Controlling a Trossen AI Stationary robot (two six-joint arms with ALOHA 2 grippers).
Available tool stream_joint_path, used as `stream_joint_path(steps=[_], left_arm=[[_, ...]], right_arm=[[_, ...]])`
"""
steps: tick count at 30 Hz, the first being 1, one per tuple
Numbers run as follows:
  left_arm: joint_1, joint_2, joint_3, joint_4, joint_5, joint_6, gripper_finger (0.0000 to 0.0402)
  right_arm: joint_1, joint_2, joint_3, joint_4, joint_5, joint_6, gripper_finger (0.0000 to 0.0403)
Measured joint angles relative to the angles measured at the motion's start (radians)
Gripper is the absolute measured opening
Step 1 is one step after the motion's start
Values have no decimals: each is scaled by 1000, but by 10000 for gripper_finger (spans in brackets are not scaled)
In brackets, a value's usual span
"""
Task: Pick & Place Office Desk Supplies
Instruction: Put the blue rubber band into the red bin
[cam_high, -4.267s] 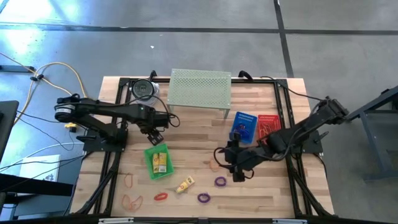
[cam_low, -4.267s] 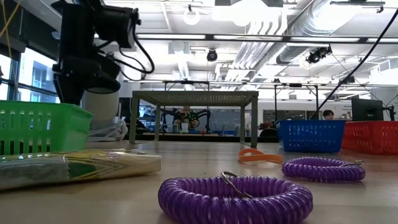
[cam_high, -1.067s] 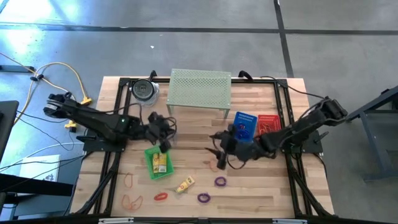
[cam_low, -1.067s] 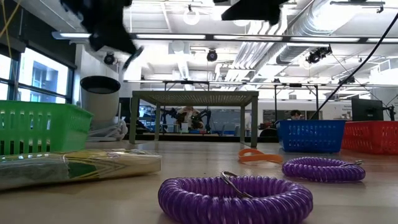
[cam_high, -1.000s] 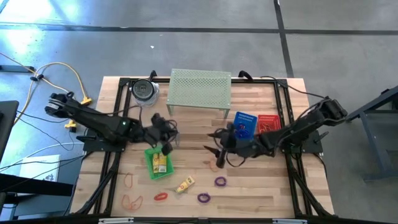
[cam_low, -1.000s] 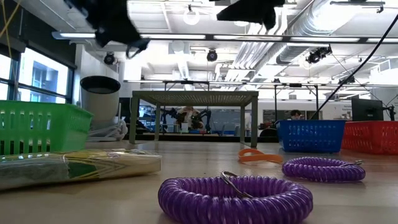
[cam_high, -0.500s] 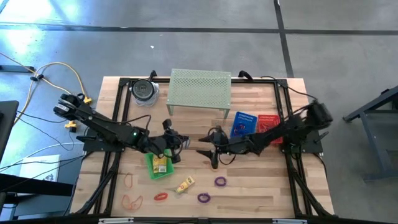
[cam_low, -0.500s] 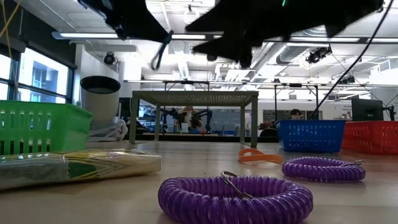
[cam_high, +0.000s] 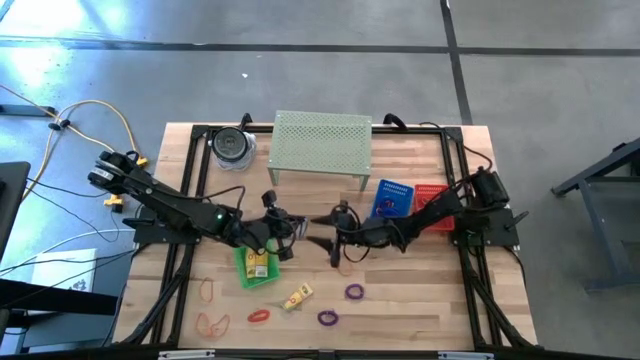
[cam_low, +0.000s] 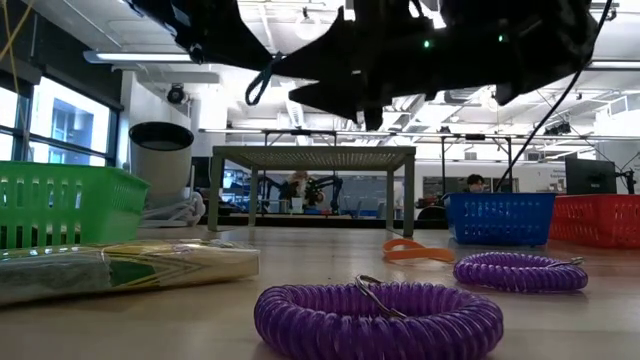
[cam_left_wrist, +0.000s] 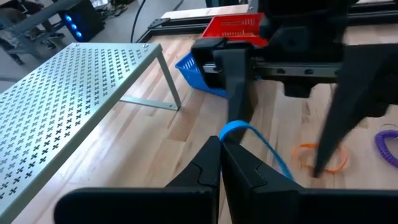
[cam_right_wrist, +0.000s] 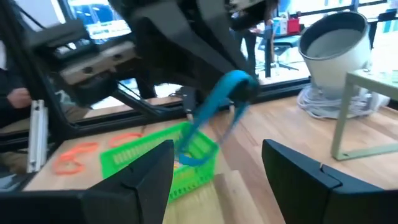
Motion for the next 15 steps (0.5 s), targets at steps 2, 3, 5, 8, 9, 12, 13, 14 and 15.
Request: stream_joint_path(steps=[2,3,5,8,9,12,13,14,15], left_arm=[[6,0,0,16,0,0,0],[9,0,0,25,0,0,0],[17,12,0,48,0,-1,0],[24,39,0,80,6,-1,0],[24,50,0,98,6,3,0],[24,78,0,142,8,34,0],[24,84,0,163,8,43,0],[24,85,0,167,8,49,0],[24,85,0,167,8,52,0]], right_arm=[[-1,0,2,5,-4,0,232],[-2,0,2,10,-5,0,232],[-5,0,2,29,-7,0,232],[-16,0,6,25,-5,7,232],[-19,0,6,14,-6,21,232],[-26,0,6,11,-8,40,232],[-27,0,6,10,-8,45,232],[-27,0,6,7,-8,47,232],[-26,0,6,5,-8,46,232]])
